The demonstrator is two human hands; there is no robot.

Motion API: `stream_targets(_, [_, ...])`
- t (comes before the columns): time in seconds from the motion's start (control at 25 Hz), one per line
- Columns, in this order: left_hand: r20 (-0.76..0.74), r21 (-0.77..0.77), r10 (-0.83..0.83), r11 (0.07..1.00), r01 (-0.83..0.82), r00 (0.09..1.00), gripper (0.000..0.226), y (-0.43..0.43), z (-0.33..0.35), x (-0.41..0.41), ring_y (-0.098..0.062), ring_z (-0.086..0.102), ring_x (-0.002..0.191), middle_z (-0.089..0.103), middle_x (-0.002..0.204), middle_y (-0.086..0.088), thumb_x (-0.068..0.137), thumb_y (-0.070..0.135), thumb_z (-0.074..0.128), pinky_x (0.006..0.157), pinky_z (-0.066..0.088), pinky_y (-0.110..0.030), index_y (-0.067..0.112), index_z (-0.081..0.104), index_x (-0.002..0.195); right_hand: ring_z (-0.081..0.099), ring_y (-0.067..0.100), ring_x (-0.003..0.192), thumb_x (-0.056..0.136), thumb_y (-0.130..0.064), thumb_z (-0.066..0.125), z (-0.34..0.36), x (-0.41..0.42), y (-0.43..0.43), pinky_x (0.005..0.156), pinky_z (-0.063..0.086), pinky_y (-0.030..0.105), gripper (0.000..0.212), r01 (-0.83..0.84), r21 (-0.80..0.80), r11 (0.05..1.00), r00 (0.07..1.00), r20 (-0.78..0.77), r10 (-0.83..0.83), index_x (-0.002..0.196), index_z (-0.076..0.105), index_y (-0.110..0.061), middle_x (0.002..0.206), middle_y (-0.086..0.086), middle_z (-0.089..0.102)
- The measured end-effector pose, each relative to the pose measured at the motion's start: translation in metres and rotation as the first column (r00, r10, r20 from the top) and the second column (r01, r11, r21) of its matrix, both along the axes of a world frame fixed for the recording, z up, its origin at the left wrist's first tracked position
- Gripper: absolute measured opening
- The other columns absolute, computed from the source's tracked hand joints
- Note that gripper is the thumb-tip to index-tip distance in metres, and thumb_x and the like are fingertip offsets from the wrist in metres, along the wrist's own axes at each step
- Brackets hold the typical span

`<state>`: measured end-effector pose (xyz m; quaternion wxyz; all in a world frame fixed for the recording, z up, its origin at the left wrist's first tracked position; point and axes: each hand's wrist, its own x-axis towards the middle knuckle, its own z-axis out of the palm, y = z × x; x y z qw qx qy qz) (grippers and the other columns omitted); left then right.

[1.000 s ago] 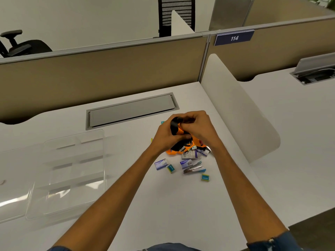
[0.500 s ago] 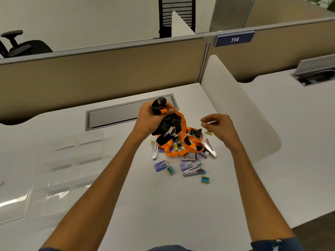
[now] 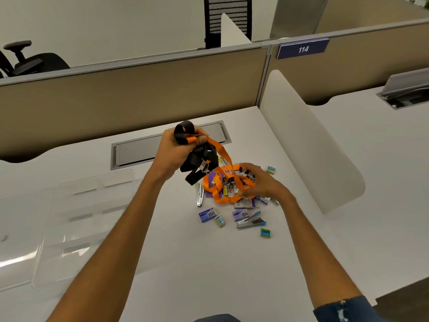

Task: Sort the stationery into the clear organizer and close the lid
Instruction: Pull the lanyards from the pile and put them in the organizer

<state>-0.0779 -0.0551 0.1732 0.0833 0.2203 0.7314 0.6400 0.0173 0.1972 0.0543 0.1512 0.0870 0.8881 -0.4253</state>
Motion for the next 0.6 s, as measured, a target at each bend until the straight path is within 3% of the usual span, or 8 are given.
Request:
stream_targets(0.08, [-0.048, 0.034, -0.041, 0.999, 0.043, 0.998, 0.009, 0.004, 0.013, 0.001, -0.013, 0.070, 0.092, 0.072, 0.090, 0.008, 0.089, 0.009, 0.065, 0.080, 0.055, -0.021, 0.014, 0.070, 0.094, 0.035, 0.022, 0.139, 0.059, -0.044, 0.089, -0.003, -0.010, -0.020, 0.107, 0.041, 0.043, 0.110, -0.080, 0.051, 0.995, 0.996, -0.023, 0.082, 0.148, 0.025, -0.034, 0.155, -0.001, 0.032])
stream_targets(0.2, [-0.115, 0.077, -0.087, 0.992, 0.096, 0.990, 0.009, 0.011, 0.036, 0.002, -0.016, 0.070, 0.092, 0.072, 0.090, 0.008, 0.088, 0.008, 0.066, 0.081, 0.054, -0.024, 0.014, 0.070, 0.093, 0.038, 0.028, 0.138, 0.056, -0.048, 0.089, -0.011, -0.024, -0.044, 0.109, 0.040, 0.050, 0.115, -0.058, 0.088, 0.994, 0.993, -0.098, 0.067, 0.149, 0.024, -0.033, 0.154, 0.002, 0.037])
stream_targets(0.36, [-0.200, 0.116, -0.084, 0.987, 0.109, 0.976, 0.009, 0.016, 0.066, 0.003, -0.011, 0.070, 0.090, 0.073, 0.088, 0.011, 0.087, 0.005, 0.066, 0.080, 0.054, -0.021, 0.010, 0.069, 0.093, 0.046, 0.026, 0.132, 0.059, -0.045, 0.089, -0.020, -0.035, -0.061, 0.109, 0.040, 0.046, 0.098, 0.073, 0.106, 0.992, 0.987, -0.150, -0.057, 0.142, 0.041, -0.023, 0.144, 0.003, 0.051])
stream_targets(0.6, [-0.262, 0.103, 0.010, 0.995, 0.018, 0.965, 0.011, 0.014, 0.089, 0.001, -0.008, 0.070, 0.091, 0.070, 0.095, 0.002, 0.088, 0.006, 0.066, 0.080, 0.053, -0.019, 0.002, 0.067, 0.099, 0.055, 0.025, 0.115, 0.067, -0.045, 0.083, -0.030, -0.046, -0.080, 0.098, 0.047, 0.042, 0.070, 0.103, 0.307, 0.946, 0.990, -0.120, -0.069, 0.125, 0.055, -0.019, 0.122, 0.006, 0.062])
